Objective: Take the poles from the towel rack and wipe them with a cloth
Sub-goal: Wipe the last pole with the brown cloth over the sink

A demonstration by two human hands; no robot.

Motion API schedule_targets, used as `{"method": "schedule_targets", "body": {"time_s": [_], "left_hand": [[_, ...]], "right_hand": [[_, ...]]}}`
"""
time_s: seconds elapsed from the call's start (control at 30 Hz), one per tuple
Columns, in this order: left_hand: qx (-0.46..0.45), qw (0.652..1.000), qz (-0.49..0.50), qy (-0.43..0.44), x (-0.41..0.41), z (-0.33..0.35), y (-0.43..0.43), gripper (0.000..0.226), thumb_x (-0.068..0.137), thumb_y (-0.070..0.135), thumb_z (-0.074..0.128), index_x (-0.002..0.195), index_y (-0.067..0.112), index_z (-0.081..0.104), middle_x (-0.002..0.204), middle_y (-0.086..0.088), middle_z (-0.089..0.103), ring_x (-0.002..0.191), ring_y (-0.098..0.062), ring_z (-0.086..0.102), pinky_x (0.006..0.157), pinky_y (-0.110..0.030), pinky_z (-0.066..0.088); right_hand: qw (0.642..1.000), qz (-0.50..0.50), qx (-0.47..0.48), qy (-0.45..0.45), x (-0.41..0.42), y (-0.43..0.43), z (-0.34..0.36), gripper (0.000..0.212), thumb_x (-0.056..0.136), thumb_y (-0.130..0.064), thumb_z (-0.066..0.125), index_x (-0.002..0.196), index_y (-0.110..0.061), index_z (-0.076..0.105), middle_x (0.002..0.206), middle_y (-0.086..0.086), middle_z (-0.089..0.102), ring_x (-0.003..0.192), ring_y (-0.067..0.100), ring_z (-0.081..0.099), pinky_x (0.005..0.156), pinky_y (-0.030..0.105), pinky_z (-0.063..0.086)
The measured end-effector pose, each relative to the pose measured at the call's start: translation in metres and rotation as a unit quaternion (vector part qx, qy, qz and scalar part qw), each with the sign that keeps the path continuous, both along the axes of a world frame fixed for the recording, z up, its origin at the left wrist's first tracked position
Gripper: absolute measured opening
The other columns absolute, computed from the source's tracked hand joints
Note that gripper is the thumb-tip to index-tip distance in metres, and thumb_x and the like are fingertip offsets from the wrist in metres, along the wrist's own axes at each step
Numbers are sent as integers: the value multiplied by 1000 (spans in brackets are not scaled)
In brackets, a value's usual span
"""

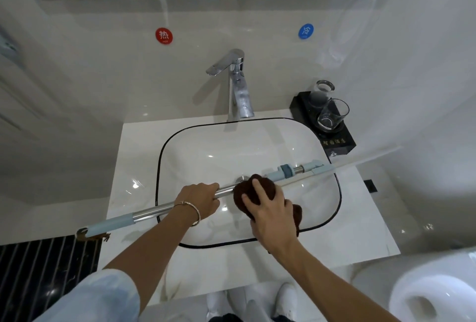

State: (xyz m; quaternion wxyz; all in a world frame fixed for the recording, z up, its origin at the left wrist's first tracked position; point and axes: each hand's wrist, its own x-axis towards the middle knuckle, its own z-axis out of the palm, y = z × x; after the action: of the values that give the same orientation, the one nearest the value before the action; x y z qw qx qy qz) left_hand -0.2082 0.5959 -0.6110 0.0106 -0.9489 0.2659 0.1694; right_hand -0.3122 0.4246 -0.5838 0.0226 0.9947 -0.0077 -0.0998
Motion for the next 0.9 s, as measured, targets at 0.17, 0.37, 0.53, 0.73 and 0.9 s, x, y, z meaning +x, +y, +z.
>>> {"method": "schedule_targets", "body": {"time_s": [0.17,0.37,0.53,0.73,0.9], "left_hand": [[-16,1000,4,2,1,4,1,10,87,29,44,94,23,48,66,5,43,67,-23,46,63,-28,32],[-7,1000,11,13,0,7,4,8,88,29,42,86,25,36,61,7,37,68,-21,46,63,-28,33],[13,998,38,39,1,8,-1,11,87,32,43,95,23,46,75,6,49,74,-20,48,65,-28,34],[-70,987,25,142,1,25,-53,59,80,51,40,137,36,35,123,2,50,119,-20,47,96,-36,39],[-9,993,37,108,-12,15,-121,81,83,65,49,147,29,16,139,-2,40,126,-24,41,101,-42,36]], "right_hand": [[999,-36,18,-14,16,-54,19,49,87,-34,57,134,-42,48,154,-4,23,126,39,34,92,51,42],[983,-182,38,-13,14,-125,25,48,90,-31,52,137,-41,47,152,-3,26,121,36,36,95,51,43],[975,-205,83,-4,13,-129,18,52,90,-32,52,140,-38,42,153,0,23,120,35,38,95,49,46],[974,-201,103,-13,13,-133,15,48,90,-35,54,137,-38,46,150,-1,27,116,35,40,91,48,48],[978,-183,99,-7,14,-137,14,47,91,-33,51,137,-39,46,149,-2,27,115,32,40,91,44,46]]}}
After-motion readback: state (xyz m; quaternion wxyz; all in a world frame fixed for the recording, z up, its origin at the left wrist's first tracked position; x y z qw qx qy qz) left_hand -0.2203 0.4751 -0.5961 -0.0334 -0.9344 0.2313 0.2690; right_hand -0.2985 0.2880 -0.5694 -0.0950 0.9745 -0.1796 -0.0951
